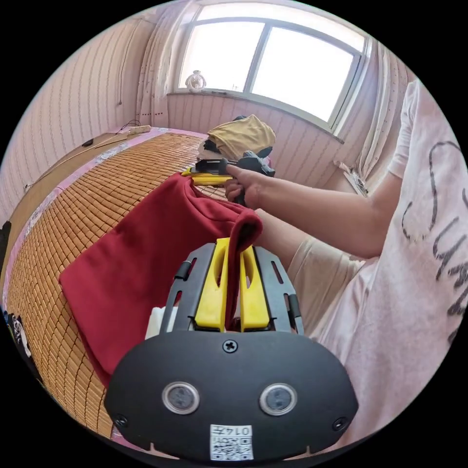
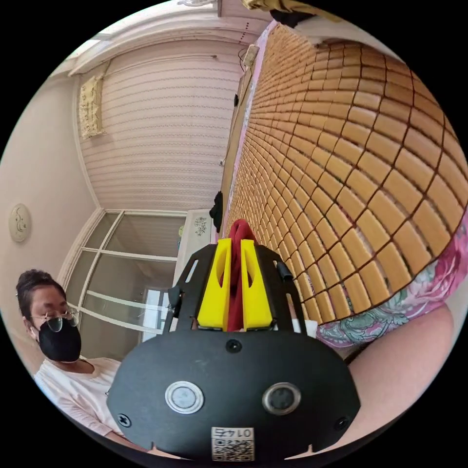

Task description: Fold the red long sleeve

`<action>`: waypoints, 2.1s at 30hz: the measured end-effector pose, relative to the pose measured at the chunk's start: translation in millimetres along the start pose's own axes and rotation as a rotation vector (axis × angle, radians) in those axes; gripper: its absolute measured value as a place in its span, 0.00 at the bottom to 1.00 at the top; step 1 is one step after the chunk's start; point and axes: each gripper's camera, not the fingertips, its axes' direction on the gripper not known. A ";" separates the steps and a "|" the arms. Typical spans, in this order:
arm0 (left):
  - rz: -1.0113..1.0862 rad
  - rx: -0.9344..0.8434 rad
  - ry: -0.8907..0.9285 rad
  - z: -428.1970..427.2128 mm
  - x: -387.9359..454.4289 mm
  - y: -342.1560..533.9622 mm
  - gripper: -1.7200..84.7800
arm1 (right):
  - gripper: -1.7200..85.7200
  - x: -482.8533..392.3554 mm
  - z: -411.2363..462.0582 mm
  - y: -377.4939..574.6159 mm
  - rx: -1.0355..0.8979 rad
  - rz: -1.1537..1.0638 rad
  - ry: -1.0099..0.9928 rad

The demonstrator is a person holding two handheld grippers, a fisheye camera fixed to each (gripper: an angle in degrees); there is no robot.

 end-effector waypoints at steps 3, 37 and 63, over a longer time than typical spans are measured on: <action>-0.072 0.138 0.140 -2.4 -5.8 -12.9 0.05 | 0.05 -42.3 -50.0 3.0 0.099 -0.134 0.056; -0.418 0.127 -0.190 -67.6 -97.7 25.0 0.02 | 0.02 -188.5 359.7 133.3 -0.538 -0.781 0.614; -0.721 0.008 -0.100 -11.2 -175.3 15.3 0.08 | 0.10 -165.2 529.9 146.3 -0.737 -0.878 0.929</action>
